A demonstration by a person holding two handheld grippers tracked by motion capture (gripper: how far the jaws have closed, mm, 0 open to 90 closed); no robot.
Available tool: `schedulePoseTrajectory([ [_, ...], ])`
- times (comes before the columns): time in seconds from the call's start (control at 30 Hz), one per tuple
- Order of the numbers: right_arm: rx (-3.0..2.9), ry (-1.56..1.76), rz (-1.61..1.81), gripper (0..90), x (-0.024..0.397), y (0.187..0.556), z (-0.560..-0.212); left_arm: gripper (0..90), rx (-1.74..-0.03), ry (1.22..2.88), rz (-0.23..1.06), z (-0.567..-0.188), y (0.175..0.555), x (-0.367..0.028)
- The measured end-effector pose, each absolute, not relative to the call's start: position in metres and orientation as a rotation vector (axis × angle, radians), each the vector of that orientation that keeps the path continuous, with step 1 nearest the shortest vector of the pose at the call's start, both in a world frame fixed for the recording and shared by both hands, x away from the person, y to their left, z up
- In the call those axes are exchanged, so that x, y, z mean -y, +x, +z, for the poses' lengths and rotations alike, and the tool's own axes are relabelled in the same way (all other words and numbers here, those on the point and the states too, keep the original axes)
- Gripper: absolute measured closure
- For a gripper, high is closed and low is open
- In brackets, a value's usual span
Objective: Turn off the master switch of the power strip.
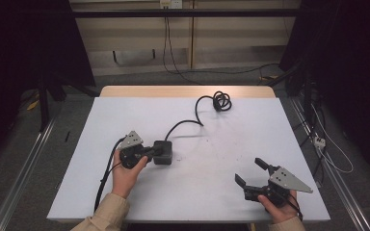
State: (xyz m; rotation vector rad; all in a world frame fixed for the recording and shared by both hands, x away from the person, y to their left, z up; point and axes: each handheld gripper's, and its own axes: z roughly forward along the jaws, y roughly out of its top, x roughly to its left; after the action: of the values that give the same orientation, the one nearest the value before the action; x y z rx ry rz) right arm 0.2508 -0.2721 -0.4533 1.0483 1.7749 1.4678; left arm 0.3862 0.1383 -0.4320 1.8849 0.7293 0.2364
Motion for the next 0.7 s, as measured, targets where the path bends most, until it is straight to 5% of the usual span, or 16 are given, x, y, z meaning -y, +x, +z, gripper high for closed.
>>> schedulePoseTrajectory([
  [0.7,-1.776,1.046,1.468,7.5,0.2719,0.2507,-0.4537,90.0,-0.716,1.901,0.252,-0.4322,0.3857,-0.1364],
])
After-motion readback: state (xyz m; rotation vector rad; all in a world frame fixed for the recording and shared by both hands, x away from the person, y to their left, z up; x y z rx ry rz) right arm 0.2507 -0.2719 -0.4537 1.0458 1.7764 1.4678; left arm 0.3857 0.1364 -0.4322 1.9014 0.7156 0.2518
